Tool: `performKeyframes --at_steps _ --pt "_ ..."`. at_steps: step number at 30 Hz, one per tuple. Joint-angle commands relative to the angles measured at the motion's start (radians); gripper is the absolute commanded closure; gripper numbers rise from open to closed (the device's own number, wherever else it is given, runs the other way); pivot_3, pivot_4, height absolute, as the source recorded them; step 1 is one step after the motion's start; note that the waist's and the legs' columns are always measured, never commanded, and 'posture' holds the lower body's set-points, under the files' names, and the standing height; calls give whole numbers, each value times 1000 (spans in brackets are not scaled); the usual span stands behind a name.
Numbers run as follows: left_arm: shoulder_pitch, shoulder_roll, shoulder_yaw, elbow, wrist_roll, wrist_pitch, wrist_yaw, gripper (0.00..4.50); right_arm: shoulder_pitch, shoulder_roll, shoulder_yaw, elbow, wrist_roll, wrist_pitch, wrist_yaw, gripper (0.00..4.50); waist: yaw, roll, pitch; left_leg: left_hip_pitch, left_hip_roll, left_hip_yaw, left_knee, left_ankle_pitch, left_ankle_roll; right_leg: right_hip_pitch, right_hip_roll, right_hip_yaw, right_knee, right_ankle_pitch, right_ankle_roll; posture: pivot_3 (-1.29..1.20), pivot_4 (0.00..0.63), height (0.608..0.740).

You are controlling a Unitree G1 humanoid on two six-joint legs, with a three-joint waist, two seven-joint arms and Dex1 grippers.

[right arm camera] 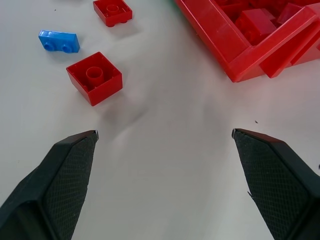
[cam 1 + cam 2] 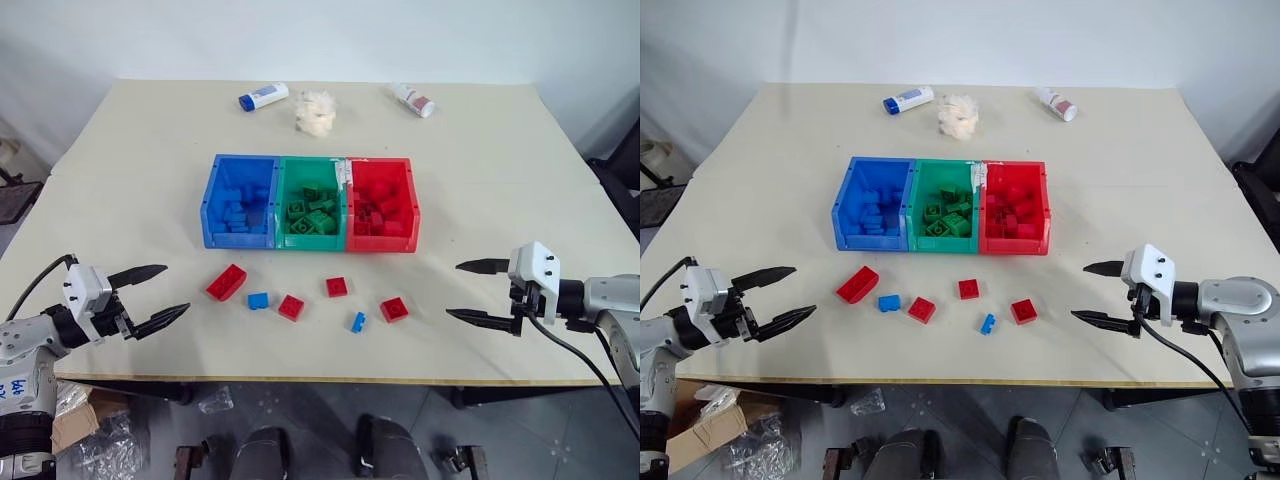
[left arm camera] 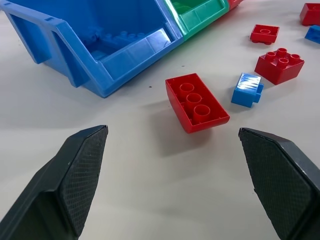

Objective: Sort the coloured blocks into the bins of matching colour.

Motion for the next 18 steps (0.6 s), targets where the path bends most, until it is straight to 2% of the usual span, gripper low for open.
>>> performKeyframes --at_steps 1,3,8,18 --pt "-16 -6 0 -38 -11 20 31 46 -19 9 -17 -28 16 11 -21 0 0 0 0 0 0 0 0 0 0 0 0 0 0 0 0 0 150 740" --pt "-21 -6 -10 -56 -17 91 57 46 -25 15 -11 -46 13 38 -43 0 0 0 0 0 0 0 0 0 0 0 0 0 0 0 0 0 150 740" --pt "-14 -9 -28 -79 6 87 80 46 2 -17 -6 -60 3 117 -40 0 0 0 0 0 0 0 0 0 0 0 0 0 1 0 0 0 150 740" --pt "-51 -15 -44 -14 -13 41 -22 46 201 -139 -142 -84 -1 114 -14 0 12 0 0 0 0 1 1 0 0 0 0 1 1 0 0 0 150 740"
